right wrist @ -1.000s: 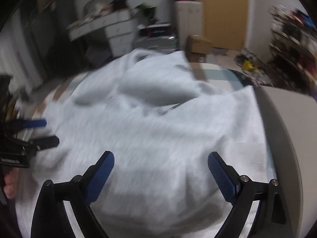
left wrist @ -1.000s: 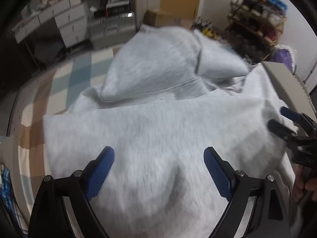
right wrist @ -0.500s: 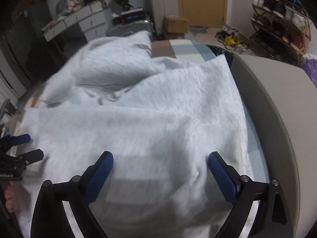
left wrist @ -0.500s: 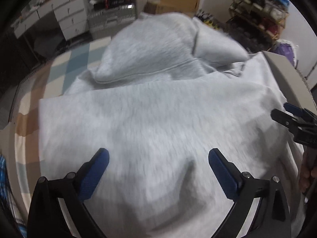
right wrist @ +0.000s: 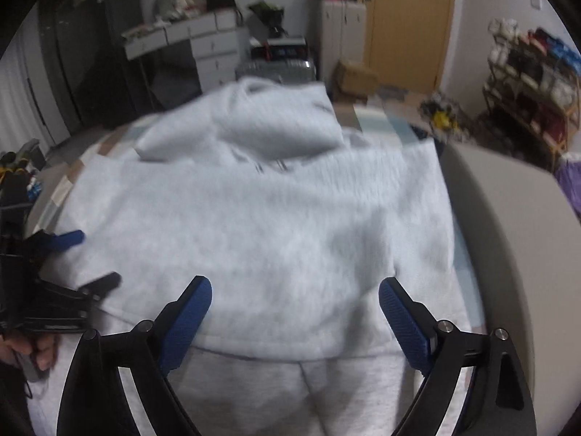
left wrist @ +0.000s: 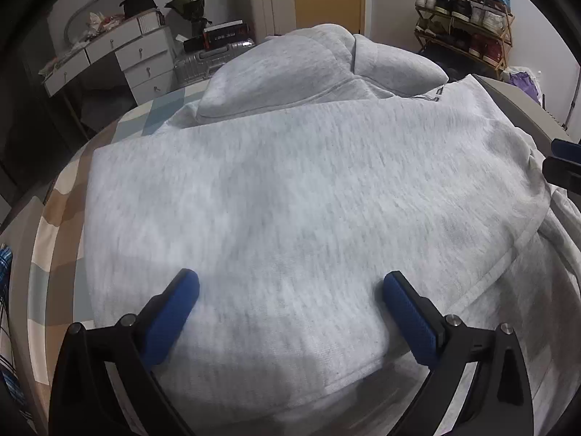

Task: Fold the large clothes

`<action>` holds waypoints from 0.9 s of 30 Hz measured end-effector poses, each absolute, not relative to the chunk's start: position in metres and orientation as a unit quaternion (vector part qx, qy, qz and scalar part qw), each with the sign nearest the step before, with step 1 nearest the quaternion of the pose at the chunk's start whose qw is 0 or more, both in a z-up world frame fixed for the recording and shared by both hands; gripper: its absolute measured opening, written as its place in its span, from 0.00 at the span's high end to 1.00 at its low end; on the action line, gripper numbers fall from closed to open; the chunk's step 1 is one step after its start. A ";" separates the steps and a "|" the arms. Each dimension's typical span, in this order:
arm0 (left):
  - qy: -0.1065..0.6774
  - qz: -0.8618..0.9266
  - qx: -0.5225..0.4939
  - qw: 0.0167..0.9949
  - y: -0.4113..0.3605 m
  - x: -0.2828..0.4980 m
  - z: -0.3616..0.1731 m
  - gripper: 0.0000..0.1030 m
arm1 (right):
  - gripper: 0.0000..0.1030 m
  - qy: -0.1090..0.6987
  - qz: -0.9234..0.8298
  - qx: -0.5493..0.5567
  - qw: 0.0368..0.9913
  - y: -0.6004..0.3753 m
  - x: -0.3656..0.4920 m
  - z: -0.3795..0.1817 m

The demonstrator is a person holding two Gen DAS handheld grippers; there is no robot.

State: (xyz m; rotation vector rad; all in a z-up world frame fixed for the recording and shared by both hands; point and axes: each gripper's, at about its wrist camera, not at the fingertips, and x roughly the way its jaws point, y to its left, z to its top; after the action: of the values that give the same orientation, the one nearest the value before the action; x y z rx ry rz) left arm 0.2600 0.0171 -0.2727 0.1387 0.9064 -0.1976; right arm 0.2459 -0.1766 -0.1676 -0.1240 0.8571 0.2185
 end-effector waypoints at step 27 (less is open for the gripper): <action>0.436 -0.143 -0.013 0.888 0.017 0.241 -0.214 0.04 | 0.00 0.154 0.190 0.154 0.957 -0.192 0.280 -0.178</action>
State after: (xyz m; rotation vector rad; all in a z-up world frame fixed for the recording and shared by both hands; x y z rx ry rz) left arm 0.2411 0.0170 -0.2141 -0.0276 0.9059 -0.2973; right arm 0.2799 -0.1919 -0.1776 0.3128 0.3134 0.3854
